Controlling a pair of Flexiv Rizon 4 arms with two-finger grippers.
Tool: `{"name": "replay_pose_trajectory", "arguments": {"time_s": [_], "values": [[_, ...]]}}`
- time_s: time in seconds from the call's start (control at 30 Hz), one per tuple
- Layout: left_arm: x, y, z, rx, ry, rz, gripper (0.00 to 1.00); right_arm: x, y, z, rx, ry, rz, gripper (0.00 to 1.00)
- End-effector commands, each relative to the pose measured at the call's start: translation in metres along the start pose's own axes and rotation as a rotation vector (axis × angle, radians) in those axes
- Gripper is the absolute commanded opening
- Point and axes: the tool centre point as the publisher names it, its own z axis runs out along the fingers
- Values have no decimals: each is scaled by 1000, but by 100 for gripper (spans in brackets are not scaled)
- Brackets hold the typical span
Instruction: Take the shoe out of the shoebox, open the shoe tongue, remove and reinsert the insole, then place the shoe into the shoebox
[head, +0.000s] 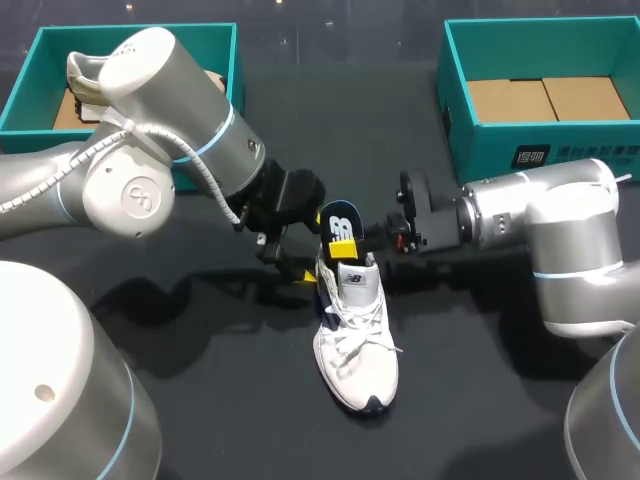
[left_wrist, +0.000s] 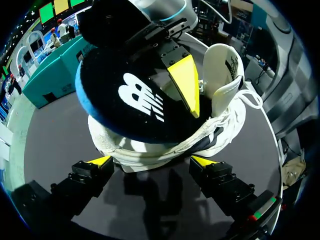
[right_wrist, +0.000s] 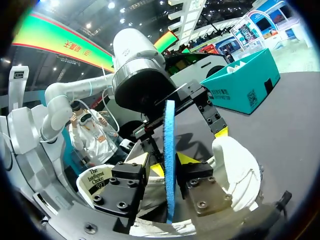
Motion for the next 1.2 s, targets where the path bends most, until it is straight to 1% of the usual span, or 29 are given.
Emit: {"name": "replay_pose_trajectory", "arguments": {"time_s": [0.03, 0.07, 0.17, 0.33, 0.43, 0.53, 0.6, 0.63, 0.67, 0.73, 0.8, 0.97, 1.07, 1.13, 1.17, 1.2], "values": [[0, 0, 1, -1, 0, 1, 100, -4, 3, -1, 3, 7, 4, 15], [0, 0, 1, -1, 0, 1, 100, -5, 3, -1, -1, 6, 7, 1], [0, 0, 1, -1, 0, 1, 100, -9, -4, -4, -16, 4, 30, 0], [0, 0, 1, -1, 0, 1, 100, -13, -24, -5, -42, 2, 103, 0], [0, 0, 1, -1, 0, 1, 100, -12, -35, -3, -61, 4, 146, 0], [0, 0, 1, -1, 0, 1, 100, -9, -39, -1, -69, -2, 159, 0], [0, 0, 1, -1, 0, 1, 100, -5, -35, 0, -66, -15, 145, 0], [0, 0, 1, -1, 0, 1, 100, -3, -32, 1, -64, -20, 135, 6], [0, 0, 1, -1, 0, 1, 100, -2, -29, 1, -60, -23, 124, 24], [0, 0, 1, -1, 0, 1, 100, 0, -22, 1, -49, -29, 99, 36], [0, 0, 1, -1, 0, 1, 100, 1, -15, 1, -35, -35, 78, 39], [0, 0, 1, -1, 0, 1, 100, 0, -1, -1, -7, -46, 41, 39], [0, 0, 1, -1, 0, 1, 100, -3, 6, -3, 4, -54, 32, 37], [0, 0, 1, -1, 0, 1, 100, -5, 11, -5, 8, -56, 27, 32], [0, 0, 1, -1, 0, 1, 100, -7, 12, -5, 8, -56, 26, 26], [0, 0, 1, -1, 0, 1, 100, -8, 13, -5, 8, -56, 25, 16]]}}
